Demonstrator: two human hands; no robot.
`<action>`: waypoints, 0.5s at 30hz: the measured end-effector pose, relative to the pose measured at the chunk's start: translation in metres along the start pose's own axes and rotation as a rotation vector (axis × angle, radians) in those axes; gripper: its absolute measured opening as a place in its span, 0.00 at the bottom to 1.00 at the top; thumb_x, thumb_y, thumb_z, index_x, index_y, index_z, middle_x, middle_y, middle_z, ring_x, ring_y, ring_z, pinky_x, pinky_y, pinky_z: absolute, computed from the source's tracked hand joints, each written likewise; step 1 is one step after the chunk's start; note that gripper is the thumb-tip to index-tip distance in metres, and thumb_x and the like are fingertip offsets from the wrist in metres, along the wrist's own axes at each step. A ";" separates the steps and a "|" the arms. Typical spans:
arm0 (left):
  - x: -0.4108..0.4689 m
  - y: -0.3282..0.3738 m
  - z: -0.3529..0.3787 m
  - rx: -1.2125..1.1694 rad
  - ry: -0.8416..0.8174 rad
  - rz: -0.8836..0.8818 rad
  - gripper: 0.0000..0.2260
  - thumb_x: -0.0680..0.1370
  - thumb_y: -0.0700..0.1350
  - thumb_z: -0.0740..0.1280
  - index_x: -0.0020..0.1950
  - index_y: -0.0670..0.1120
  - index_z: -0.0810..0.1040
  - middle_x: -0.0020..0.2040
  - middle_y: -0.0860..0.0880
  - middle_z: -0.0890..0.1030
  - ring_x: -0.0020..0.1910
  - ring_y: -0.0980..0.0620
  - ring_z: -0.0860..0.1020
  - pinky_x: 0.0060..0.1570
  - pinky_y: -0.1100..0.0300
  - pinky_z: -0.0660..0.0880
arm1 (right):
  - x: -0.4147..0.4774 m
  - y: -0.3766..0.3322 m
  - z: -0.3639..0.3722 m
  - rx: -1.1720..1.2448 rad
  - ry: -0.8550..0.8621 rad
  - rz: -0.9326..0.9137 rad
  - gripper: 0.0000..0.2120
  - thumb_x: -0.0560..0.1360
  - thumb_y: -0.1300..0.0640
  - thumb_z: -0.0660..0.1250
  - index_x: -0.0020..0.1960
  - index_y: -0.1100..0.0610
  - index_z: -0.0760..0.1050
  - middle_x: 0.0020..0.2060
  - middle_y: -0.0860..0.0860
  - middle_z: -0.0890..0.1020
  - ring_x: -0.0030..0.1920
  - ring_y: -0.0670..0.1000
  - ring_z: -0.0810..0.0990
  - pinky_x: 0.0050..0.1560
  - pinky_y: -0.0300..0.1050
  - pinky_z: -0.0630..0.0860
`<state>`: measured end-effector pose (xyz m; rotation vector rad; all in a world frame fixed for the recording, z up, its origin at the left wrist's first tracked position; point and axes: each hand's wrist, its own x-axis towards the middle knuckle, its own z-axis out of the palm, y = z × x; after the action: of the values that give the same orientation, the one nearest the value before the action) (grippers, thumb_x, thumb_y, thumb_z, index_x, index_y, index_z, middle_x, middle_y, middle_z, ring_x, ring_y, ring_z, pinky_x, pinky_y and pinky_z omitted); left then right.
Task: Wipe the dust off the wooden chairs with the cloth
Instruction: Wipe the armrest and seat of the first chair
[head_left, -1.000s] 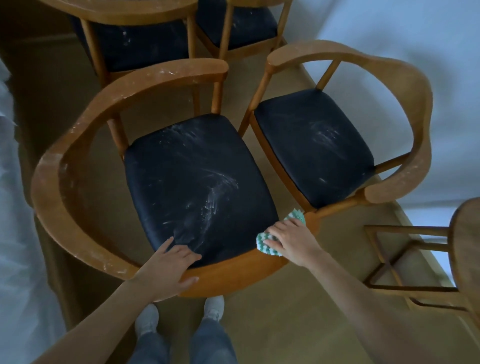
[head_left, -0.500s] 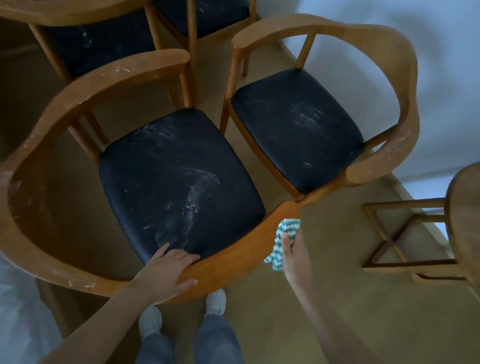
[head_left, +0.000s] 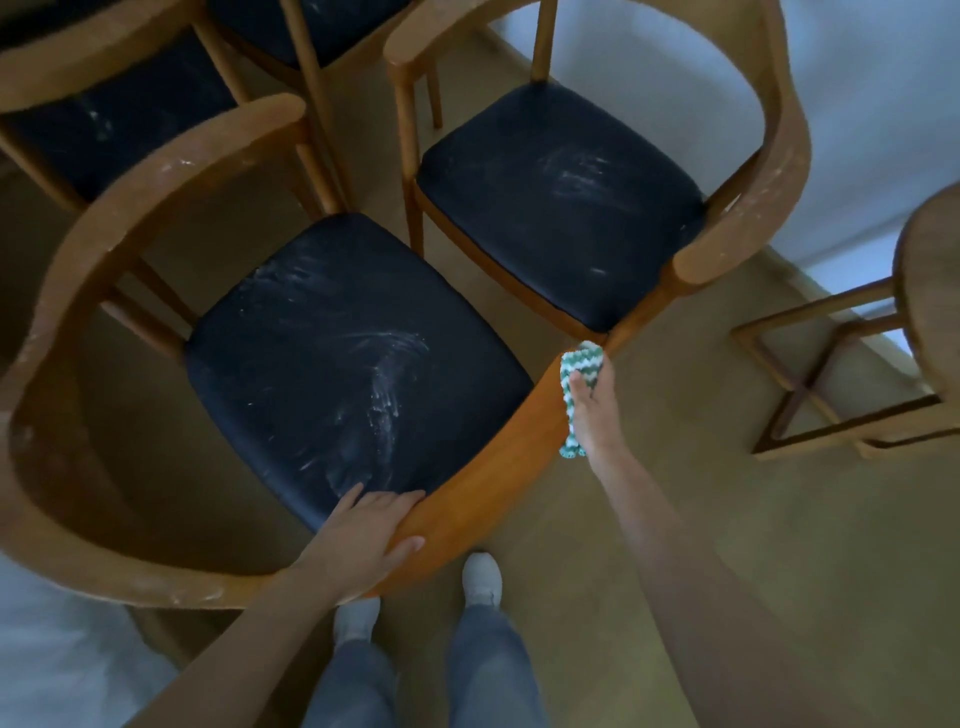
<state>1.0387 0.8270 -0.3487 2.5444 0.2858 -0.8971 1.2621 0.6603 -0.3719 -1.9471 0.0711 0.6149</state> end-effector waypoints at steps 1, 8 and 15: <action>0.000 -0.002 0.001 -0.017 0.005 0.015 0.25 0.81 0.58 0.53 0.76 0.53 0.53 0.72 0.57 0.64 0.72 0.59 0.60 0.72 0.57 0.42 | -0.008 0.004 0.004 0.024 0.022 -0.002 0.26 0.81 0.57 0.56 0.77 0.52 0.50 0.70 0.53 0.66 0.65 0.50 0.68 0.63 0.44 0.67; 0.001 -0.021 -0.008 0.053 -0.061 0.161 0.25 0.81 0.56 0.54 0.76 0.53 0.52 0.72 0.56 0.65 0.72 0.58 0.61 0.73 0.56 0.44 | -0.109 0.049 0.068 0.133 0.144 0.094 0.33 0.80 0.51 0.56 0.76 0.49 0.38 0.77 0.50 0.50 0.76 0.51 0.52 0.76 0.51 0.50; -0.003 -0.043 -0.016 0.158 -0.124 0.274 0.23 0.82 0.55 0.53 0.76 0.53 0.54 0.71 0.56 0.67 0.71 0.58 0.62 0.73 0.55 0.46 | -0.170 0.043 0.115 0.240 0.264 0.120 0.31 0.81 0.52 0.56 0.76 0.53 0.40 0.74 0.44 0.49 0.74 0.43 0.49 0.71 0.30 0.48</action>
<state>1.0312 0.8723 -0.3489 2.5713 -0.1746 -0.9959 1.0564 0.7028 -0.3684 -1.7878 0.4112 0.4029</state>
